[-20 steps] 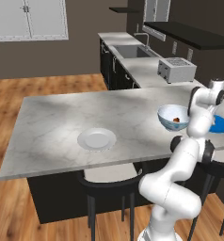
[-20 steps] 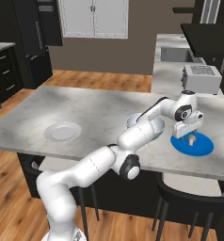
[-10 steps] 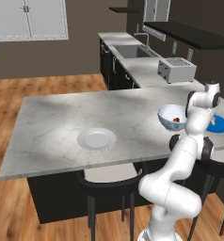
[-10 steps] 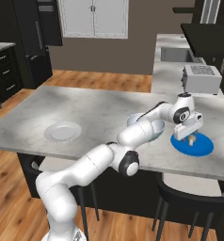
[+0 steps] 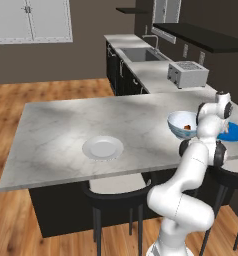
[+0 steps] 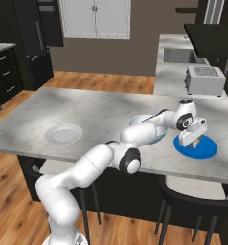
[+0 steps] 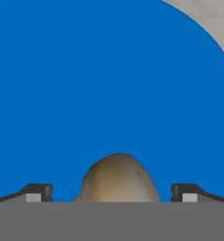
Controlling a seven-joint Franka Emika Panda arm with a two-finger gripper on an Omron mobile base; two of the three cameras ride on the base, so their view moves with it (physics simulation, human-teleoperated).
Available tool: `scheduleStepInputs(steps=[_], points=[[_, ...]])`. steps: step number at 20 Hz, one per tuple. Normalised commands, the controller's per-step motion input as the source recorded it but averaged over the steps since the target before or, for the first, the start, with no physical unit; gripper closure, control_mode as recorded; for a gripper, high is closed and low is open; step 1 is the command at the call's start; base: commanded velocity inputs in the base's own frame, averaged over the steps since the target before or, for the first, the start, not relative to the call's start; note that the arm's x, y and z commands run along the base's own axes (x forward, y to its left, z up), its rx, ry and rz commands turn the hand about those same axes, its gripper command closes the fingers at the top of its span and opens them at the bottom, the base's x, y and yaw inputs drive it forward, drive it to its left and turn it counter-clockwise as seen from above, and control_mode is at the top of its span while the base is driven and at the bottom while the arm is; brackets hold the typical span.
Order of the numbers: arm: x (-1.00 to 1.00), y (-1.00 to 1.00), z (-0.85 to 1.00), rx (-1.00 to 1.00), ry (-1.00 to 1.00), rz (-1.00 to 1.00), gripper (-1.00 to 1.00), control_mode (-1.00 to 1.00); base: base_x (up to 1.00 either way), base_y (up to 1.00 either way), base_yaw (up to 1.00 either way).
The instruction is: Pick the chicken drumstick and mushroom from their plates and place them in the bowl. Then put the bowl in the fridge.
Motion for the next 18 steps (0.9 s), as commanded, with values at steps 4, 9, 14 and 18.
scheduleStepInputs(steps=[4,9,14,18], points=[[0.2,-0.17,0.0,0.0,0.08,0.01,1.0,-1.0,0.0,0.0,0.0],[0.04,-0.05,0.11,0.03,0.1,0.03,1.0,-1.0,0.0,0.0,0.0],[0.0,-0.05,0.22,0.07,0.13,0.02,1.0,-1.0,0.0,0.0,0.0],[0.0,0.0,0.51,0.15,0.12,0.0,1.0,-1.0,0.0,0.0,0.0]])
